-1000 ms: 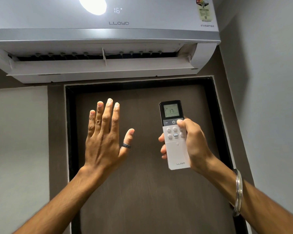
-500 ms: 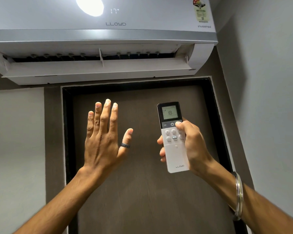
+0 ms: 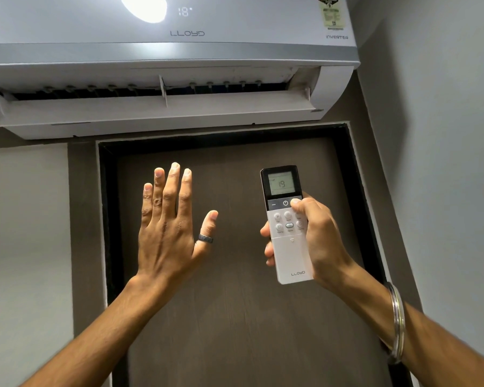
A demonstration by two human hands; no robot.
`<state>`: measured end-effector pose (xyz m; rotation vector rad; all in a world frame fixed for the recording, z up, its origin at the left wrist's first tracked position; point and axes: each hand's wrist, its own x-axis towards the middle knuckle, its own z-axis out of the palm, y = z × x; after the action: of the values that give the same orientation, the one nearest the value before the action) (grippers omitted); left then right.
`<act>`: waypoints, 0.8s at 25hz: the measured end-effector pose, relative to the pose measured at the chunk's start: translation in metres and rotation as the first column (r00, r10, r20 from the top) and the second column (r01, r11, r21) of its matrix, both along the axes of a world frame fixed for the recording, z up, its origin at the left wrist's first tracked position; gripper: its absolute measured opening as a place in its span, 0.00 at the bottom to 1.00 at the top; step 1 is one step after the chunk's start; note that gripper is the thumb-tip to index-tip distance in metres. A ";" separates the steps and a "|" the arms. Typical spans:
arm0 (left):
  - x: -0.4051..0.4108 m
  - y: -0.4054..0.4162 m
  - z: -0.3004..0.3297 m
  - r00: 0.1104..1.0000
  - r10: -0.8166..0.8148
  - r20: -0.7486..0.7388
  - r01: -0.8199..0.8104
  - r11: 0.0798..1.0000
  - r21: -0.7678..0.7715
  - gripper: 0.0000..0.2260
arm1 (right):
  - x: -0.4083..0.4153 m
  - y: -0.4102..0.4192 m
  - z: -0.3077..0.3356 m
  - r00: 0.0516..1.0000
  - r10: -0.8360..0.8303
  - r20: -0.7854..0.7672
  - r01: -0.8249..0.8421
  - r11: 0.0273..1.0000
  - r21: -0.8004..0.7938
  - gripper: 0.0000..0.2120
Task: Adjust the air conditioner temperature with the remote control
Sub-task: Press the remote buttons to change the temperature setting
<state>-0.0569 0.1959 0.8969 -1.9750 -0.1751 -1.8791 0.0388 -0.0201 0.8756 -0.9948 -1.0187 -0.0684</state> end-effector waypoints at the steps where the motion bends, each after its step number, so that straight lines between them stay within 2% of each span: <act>1: 0.001 0.000 0.000 1.000 -0.002 0.000 0.002 1.000 -0.001 0.36 | 0.001 0.001 -0.001 1.000 0.001 -0.001 -0.001 1.000 -0.008 0.23; 4: 0.002 0.001 -0.001 1.000 -0.009 0.002 0.009 1.000 -0.003 0.36 | 0.003 0.002 -0.002 1.000 0.002 -0.001 -0.002 1.000 -0.009 0.26; 9: 0.001 0.002 -0.003 1.000 -0.011 0.003 0.011 1.000 0.001 0.36 | 0.003 0.004 -0.003 0.999 -0.029 0.032 0.029 0.999 0.019 0.22; 14: -0.002 0.005 -0.003 1.000 -0.005 0.007 0.005 1.000 0.024 0.36 | 0.001 0.003 -0.001 0.999 0.024 0.031 -0.025 0.999 0.028 0.18; 20: -0.002 0.004 -0.001 1.000 -0.005 0.007 0.004 0.999 0.039 0.35 | 0.002 0.004 -0.001 0.998 0.063 -0.017 -0.063 0.998 -0.004 0.25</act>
<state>-0.0593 0.2001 0.8957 -1.9446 -0.1347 -1.8782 0.0406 -0.0162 0.8742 -0.9652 -1.0347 -0.0061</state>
